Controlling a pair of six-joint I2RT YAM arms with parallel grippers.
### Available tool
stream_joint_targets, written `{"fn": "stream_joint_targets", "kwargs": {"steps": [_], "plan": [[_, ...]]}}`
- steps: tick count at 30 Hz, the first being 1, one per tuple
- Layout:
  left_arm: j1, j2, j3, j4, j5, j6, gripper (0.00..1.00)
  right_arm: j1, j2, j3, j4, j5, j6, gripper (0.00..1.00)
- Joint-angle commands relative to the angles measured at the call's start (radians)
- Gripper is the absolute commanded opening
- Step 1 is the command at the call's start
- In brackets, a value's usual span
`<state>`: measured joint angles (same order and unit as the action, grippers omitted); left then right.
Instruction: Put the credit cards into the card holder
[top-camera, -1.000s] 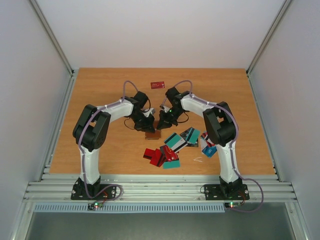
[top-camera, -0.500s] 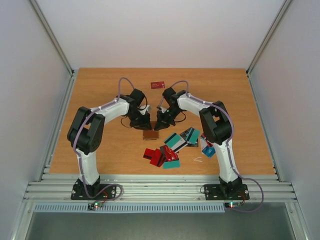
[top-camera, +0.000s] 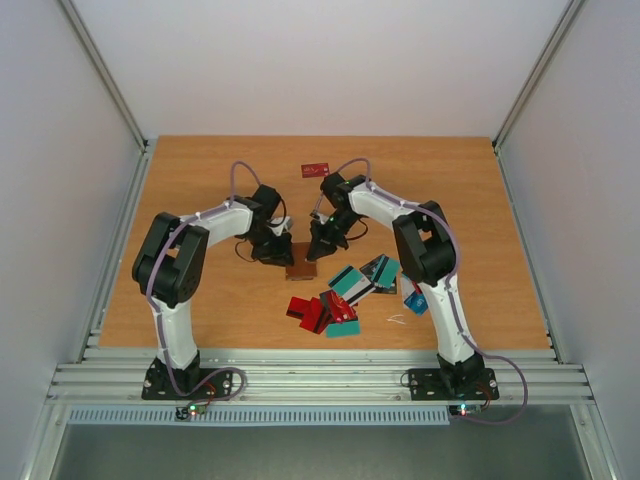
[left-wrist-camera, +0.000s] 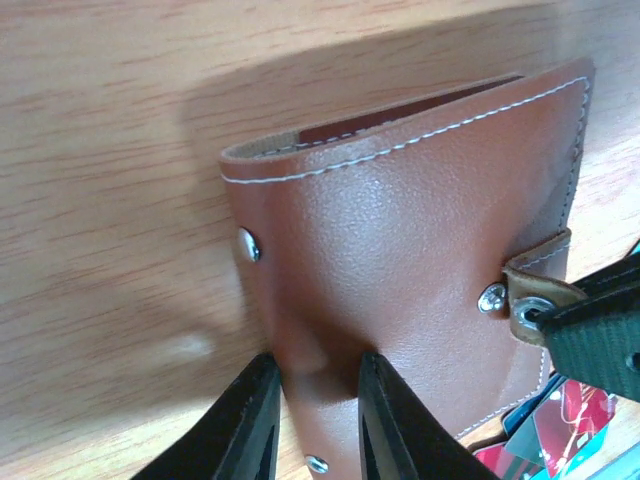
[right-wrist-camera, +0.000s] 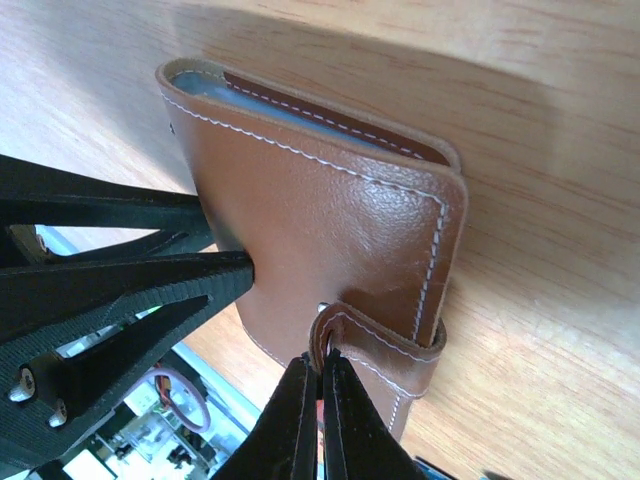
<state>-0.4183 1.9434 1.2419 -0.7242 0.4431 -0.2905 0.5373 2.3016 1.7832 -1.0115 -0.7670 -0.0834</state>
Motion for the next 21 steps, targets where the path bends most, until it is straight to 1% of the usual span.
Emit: {"fn": "stream_joint_targets", "kwargs": {"steps": [1,4,5,8,12,17,21], "plan": [[-0.008,0.06,-0.03,0.068,0.028,-0.011,0.22,0.032,0.05,0.07,-0.051,-0.006,-0.011,0.01],[-0.008,0.063,-0.033,0.078,0.03,-0.012,0.21,0.048,0.084,0.125,-0.089,0.002,-0.015,0.02],[-0.008,0.069,-0.031,0.078,0.035,-0.013,0.21,0.051,0.091,0.134,-0.103,0.007,-0.017,0.05],[-0.008,0.082,-0.019,0.07,0.043,-0.01,0.2,0.057,0.096,0.133,-0.121,0.021,-0.023,0.18],[-0.008,0.085,-0.02,0.072,0.048,-0.001,0.19,0.059,0.11,0.136,-0.117,0.019,-0.018,0.24],[-0.008,0.092,-0.034,0.085,0.07,-0.012,0.18,0.059,0.12,0.149,-0.108,0.001,0.003,0.24],[-0.008,0.084,-0.049,0.097,0.072,-0.008,0.18,0.059,0.123,0.166,-0.107,0.035,0.016,0.23]]}}
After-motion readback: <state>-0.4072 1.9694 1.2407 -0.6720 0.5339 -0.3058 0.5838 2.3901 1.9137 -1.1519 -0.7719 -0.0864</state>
